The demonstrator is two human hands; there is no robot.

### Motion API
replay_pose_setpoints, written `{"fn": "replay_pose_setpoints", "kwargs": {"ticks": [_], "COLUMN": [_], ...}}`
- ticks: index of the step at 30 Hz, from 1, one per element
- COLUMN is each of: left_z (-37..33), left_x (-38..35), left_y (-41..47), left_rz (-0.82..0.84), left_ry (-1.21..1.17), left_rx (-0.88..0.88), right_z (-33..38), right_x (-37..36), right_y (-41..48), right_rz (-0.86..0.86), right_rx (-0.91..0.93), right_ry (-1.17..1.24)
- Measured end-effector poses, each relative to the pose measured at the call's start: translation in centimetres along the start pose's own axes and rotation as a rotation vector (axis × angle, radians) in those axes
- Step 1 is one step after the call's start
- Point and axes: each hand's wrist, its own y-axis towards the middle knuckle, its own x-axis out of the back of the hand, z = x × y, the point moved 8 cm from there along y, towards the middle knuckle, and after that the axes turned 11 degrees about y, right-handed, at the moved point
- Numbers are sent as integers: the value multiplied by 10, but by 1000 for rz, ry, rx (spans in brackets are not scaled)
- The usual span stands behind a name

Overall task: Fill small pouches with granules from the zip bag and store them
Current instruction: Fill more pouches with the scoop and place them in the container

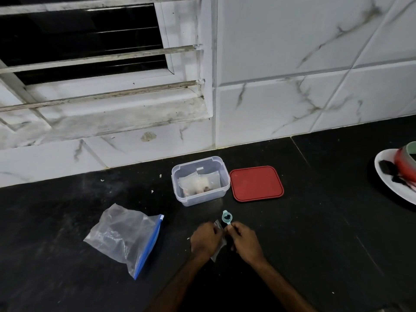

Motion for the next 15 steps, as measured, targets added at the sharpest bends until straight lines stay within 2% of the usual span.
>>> {"fn": "replay_pose_setpoints", "kwargs": {"ticks": [3, 8, 15], "left_z": [-2, 3, 13], "left_x": [1, 15, 41], "left_y": [-1, 0, -1], "left_rz": [31, 18, -29], "left_ry": [-44, -64, -208], "left_rx": [-75, -195, -175], "right_z": [3, 23, 60], "right_x": [0, -2, 3], "right_y": [3, 0, -7], "right_rz": [16, 84, 92], "right_rx": [3, 102, 259], "right_ry": [-71, -341, -403]}}
